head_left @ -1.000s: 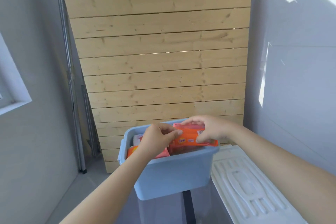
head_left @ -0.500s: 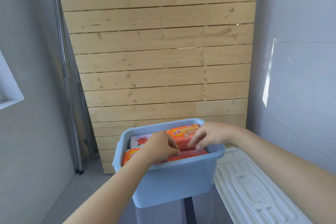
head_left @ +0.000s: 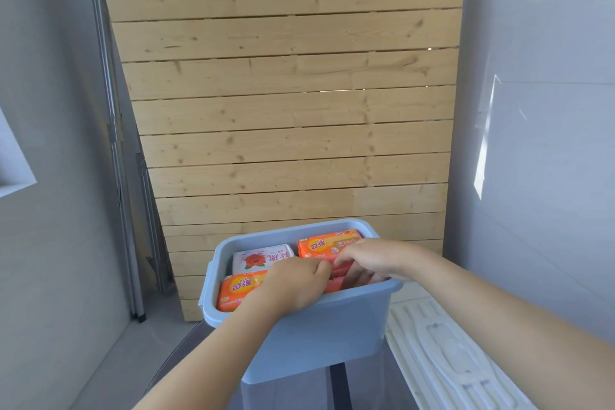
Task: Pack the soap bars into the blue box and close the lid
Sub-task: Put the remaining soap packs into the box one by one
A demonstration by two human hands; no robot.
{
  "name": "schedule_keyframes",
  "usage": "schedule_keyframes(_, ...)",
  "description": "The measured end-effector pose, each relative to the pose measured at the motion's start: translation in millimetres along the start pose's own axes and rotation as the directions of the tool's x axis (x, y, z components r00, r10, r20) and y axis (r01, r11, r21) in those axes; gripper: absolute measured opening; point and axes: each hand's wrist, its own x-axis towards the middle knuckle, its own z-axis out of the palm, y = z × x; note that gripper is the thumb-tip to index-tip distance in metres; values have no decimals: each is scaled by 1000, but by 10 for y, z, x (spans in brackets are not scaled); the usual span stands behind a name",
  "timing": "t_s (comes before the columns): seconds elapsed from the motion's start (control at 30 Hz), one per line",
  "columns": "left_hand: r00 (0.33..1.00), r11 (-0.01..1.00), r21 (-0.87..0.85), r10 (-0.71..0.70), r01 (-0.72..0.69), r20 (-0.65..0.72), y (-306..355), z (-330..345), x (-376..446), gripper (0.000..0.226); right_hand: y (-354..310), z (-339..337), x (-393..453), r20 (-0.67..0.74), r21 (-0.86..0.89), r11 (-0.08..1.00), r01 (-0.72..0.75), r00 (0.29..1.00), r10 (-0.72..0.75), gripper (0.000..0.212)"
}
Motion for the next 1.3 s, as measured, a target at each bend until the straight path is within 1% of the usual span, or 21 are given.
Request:
schedule_keyframes(0.1,1000,999,-26,-20,20,-15,-3,-9,9,38,28,-15,-2,-37,75,997,29,999,-26,36)
schedule_keyframes(0.17,998,996,-72,-57,56,-11,16,-22,20,25,23,-17,-9,-24,82,996,22,1000,-20,39)
schedule_keyframes(0.23,998,996,-69,-62,63,27,28,-65,19,20,4,-18,-19,-5,103,995,6,1000,-6,41)
schedule_keyframes(0.3,996,998,-26,-48,50,81,27,-93,19,18,-5,-17,-26,13,124,992,-9,1000,8,42)
schedule_keyframes(0.37,993,998,-19,-63,66,104,31,-95,25,16,-2,-21,-23,25,109,994,-25,999,22,43)
schedule_keyframes(0.4,990,997,-14,-79,81,118,44,-100,16,18,-4,-20,-28,28,104,994,-26,999,23,43)
schedule_keyframes(0.43,990,997,-7,-73,74,124,59,-107,4,25,-4,-22,-42,26,114,993,-19,1000,16,41)
schedule_keyframes(0.5,988,992,-85,-80,91,131,89,-129,-54,48,-1,-24,-99,-6,158,987,24,1000,-24,37)
schedule_keyframes(0.57,996,961,-262,-86,88,19,95,-115,-176,57,19,-9,-199,-84,202,972,124,991,-108,43)
schedule_keyframes(0.6,996,941,-335,-79,58,-51,87,-111,-260,55,33,4,-262,-125,222,957,184,979,-160,46)
schedule_keyframes(0.63,991,922,-386,-64,12,-121,63,-109,-367,48,48,35,-351,-162,237,939,248,963,-214,45)
schedule_keyframes(0.7,970,894,-440,-25,-86,-242,31,-113,-623,29,105,124,-534,-235,206,903,377,915,-328,36)
schedule_keyframes(0.73,960,885,-449,-7,-124,-279,22,-111,-751,25,141,170,-622,-269,172,889,424,888,-372,32)
schedule_keyframes(0.77,954,876,-457,10,-153,-300,12,-97,-902,26,180,236,-715,-295,155,875,459,867,-402,30)
schedule_keyframes(0.83,951,865,-469,29,-178,-308,0,-41,-1216,28,261,384,-887,-329,191,840,508,839,-433,28)
schedule_keyframes(0.9,962,858,-487,24,-160,-274,-29,50,-1513,28,349,562,-1061,-316,257,811,525,839,-442,28)
schedule_keyframes(0.93,972,855,-500,20,-139,-235,-45,95,-1646,28,394,666,-1141,-293,286,808,515,850,-439,29)
schedule_keyframes(1.03,995,855,-515,19,-67,-96,-86,271,-1972,29,560,1019,-1302,-174,307,844,439,898,-403,30)
schedule_keyframes(1.17,998,872,-489,33,-5,49,-151,550,-2312,32,731,1435,-1370,29,159,929,333,939,-342,29)
schedule_keyframes(1.23,991,881,-472,52,13,123,-187,641,-2429,34,782,1547,-1376,97,85,951,298,947,-306,28)
schedule_keyframes(1.3,974,892,-452,76,29,212,-233,712,-2517,44,843,1617,-1380,160,45,967,251,954,-255,25)
